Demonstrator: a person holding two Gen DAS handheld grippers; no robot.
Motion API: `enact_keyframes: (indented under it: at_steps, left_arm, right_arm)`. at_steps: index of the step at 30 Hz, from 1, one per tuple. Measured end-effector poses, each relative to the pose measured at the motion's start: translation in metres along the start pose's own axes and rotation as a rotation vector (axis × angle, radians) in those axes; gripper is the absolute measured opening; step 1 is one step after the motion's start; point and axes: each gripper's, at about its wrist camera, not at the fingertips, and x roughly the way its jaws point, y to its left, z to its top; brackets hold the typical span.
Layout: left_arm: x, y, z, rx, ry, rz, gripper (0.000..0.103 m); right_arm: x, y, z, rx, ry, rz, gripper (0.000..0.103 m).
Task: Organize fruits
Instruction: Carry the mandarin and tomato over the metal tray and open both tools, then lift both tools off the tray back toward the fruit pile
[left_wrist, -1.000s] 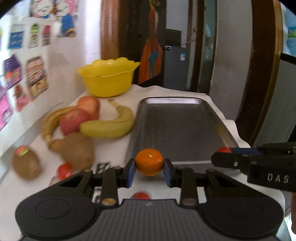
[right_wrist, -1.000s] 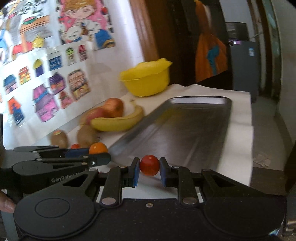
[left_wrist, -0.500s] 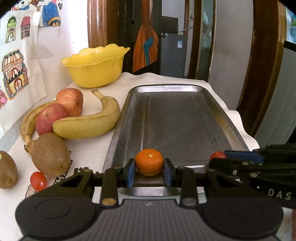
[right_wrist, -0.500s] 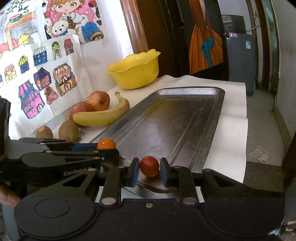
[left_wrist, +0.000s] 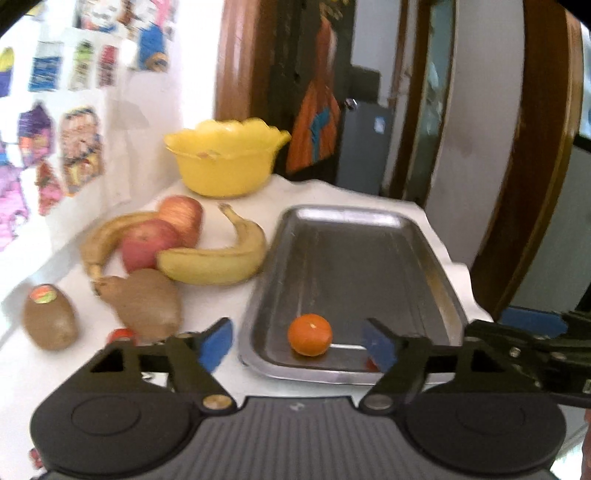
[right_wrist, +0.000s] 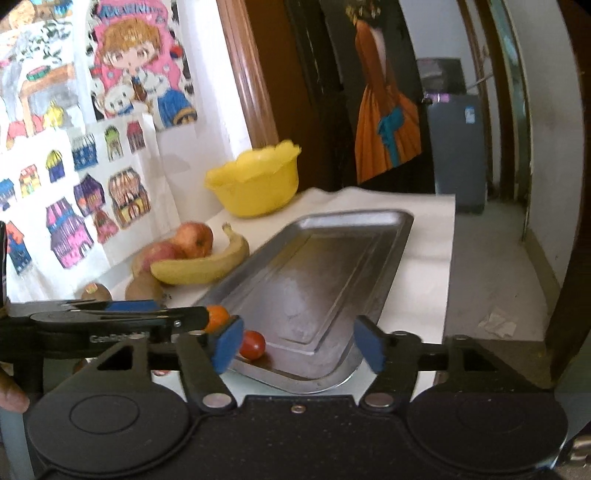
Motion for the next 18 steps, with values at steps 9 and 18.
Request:
enact_keyframes:
  at_steps: [9, 18]
  left_arm:
    - [-0.088, 0.031, -0.005, -0.073, -0.143, 0.103, 0.102]
    - [-0.168, 0.071, -0.032, -0.1, -0.213, 0.237, 0.102]
  right_arm:
    - [-0.069, 0.039, 0.003, -0.046, -0.14, -0.009, 0.102]
    - [-0.126, 0.098, -0.013, -0.092, -0.194, 0.006, 0.102]
